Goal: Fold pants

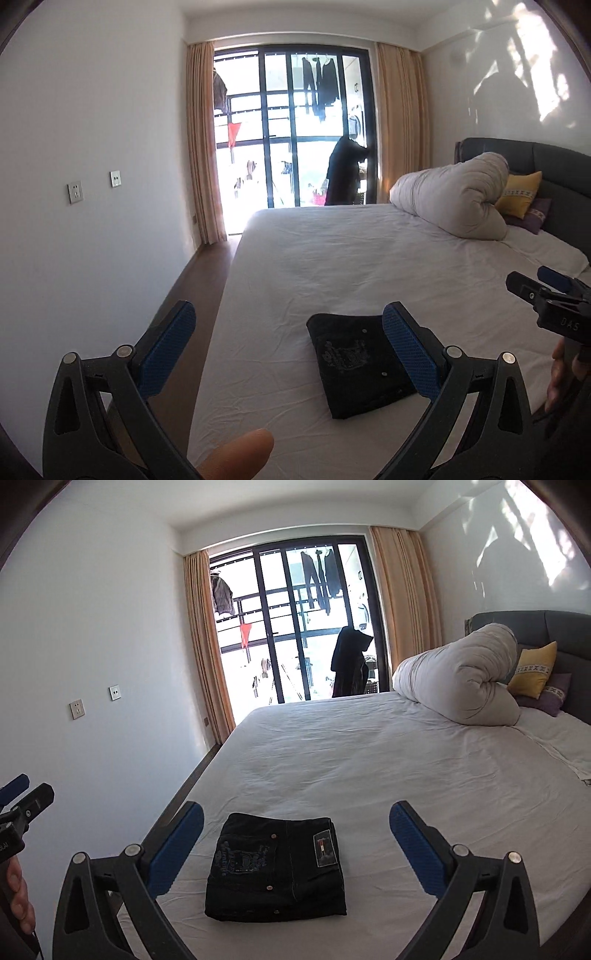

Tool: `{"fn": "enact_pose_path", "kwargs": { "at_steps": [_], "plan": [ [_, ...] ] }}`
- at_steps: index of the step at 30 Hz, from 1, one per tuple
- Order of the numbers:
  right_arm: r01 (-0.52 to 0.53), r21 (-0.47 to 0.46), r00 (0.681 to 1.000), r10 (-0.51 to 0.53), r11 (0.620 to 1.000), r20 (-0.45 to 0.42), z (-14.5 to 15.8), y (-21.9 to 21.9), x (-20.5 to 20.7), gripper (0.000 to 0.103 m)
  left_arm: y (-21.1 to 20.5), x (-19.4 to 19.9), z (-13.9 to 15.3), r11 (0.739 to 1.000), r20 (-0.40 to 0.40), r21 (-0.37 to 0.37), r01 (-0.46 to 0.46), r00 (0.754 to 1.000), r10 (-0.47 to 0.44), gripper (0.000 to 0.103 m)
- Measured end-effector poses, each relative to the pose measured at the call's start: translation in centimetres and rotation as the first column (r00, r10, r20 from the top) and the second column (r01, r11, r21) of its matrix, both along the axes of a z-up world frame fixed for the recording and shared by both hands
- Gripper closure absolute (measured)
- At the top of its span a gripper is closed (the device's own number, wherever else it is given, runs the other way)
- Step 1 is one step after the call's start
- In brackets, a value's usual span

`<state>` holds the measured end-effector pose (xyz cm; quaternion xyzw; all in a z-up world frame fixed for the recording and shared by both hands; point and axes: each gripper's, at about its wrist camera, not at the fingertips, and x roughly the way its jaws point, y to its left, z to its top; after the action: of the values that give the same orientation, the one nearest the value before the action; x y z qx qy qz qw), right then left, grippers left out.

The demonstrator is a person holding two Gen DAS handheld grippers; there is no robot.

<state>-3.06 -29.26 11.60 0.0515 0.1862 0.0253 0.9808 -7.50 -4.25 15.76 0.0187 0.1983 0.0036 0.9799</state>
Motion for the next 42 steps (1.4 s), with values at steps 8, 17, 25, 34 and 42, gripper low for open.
{"fn": "enact_pose_path", "kwargs": {
  "at_steps": [8, 17, 25, 34, 42],
  "plan": [
    [0.018, -0.042, 0.984, -0.025, 0.999, -0.177, -1.1, 2.5, -1.0, 0.0, -1.8, 2.1, -5.1, 0.999, -0.285, -0.037, -0.028, 0.958, 0.017, 0.0],
    [0.044, -0.011, 0.956, -0.045, 0.999, -0.291, -3.5, 2.3, -0.6, 0.0, -2.6, 3.7, -8.8, 0.998, -0.402, -0.049, -0.027, 0.916, 0.005, 0.0],
    [0.039, -0.018, 0.947, -0.043, 0.999, -0.319, -4.1, 2.8, -0.3, 0.0, -2.5, 5.7, -10.1, 0.998, -0.426, -0.049, -0.035, 0.904, 0.011, 0.0],
    [0.03, -0.02, 0.939, -0.035, 0.999, -0.343, -4.7, 3.2, 0.1, 0.0, -2.5, 6.2, -10.6, 0.998, -0.438, -0.049, -0.039, 0.899, 0.014, 0.0],
    [0.026, -0.023, 0.933, -0.032, 0.999, -0.357, -4.9, 3.3, 0.4, 0.0, -2.5, 6.0, -10.6, 0.998, -0.44, -0.05, -0.043, 0.898, 0.017, 0.0]
  ]
}}
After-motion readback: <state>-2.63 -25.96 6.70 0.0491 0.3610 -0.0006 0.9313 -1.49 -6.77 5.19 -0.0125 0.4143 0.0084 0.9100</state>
